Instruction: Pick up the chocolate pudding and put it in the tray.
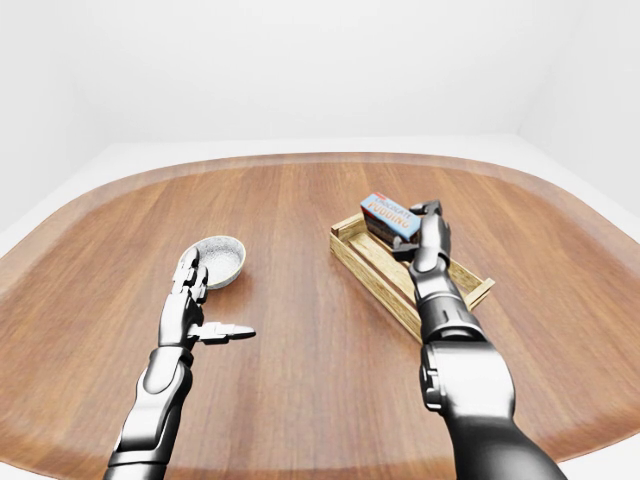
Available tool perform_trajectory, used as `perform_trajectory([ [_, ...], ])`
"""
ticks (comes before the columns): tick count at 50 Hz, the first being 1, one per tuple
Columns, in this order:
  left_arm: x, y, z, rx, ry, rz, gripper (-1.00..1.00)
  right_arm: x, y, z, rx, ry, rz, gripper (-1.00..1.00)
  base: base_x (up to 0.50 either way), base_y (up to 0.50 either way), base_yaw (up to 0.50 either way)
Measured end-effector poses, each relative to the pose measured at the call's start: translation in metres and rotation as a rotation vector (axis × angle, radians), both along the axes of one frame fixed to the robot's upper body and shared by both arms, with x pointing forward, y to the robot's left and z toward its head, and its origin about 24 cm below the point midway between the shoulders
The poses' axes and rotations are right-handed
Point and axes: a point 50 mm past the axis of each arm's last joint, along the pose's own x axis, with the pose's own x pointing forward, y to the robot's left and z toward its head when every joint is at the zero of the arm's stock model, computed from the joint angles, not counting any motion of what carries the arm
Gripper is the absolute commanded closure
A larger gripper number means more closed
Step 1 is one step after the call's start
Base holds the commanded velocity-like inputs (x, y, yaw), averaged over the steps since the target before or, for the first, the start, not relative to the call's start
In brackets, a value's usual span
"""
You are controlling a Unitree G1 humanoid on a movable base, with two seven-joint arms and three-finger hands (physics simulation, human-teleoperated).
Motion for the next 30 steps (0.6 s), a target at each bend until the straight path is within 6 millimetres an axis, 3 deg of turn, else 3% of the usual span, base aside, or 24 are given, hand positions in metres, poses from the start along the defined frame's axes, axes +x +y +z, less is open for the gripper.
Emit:
perform_trajectory([
  [30,0.000,0.000,0.000,-0.001,0.003,0.002,-1.00,-0.014,-0.014,-0.021,-0.028,0.061,-0.056,1.00,0.00,0.00,0.00],
])
